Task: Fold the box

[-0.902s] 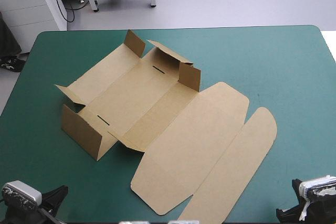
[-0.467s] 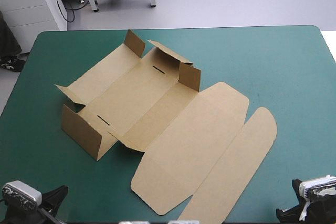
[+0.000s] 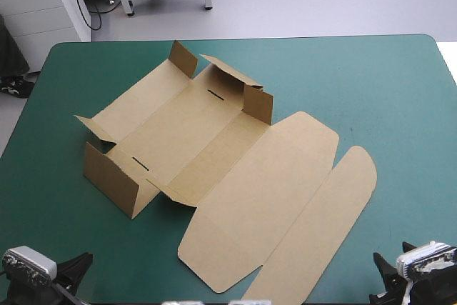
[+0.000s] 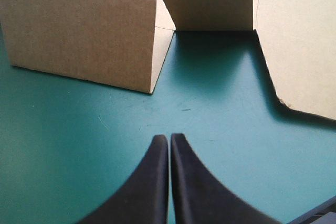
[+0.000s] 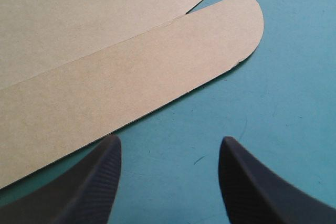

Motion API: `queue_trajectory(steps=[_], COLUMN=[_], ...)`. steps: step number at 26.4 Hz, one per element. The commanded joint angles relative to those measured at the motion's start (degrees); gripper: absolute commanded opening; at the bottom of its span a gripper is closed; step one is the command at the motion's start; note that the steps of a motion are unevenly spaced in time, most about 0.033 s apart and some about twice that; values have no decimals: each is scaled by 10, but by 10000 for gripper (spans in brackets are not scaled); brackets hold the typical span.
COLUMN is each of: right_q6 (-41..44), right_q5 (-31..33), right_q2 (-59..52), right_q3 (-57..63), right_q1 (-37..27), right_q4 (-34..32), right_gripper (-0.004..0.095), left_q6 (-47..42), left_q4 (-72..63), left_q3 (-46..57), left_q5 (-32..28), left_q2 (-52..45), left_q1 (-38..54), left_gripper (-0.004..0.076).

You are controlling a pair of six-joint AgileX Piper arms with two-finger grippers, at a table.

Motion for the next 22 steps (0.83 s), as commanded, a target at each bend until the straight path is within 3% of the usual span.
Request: queue_trajectory(steps=[1, 14, 22], right_q6=[-7, -19, -74], right_q5=[-33, -32, -41], right_q2=[9, 73, 349], right_q3=[-13, -71, -240], right_q1=[1, 1, 1], right_q4=[4, 51, 32], right_gripper=[593, 593, 593], left_q6=[-3, -3, -3], left_q4=[-1, -1, -1], left_q3=[-12, -12, -12], left_q5=[-38, -38, -38], left_q2=[-2, -2, -2], left_q1=[-2, -2, -2], left_gripper=[-8, -8, -8])
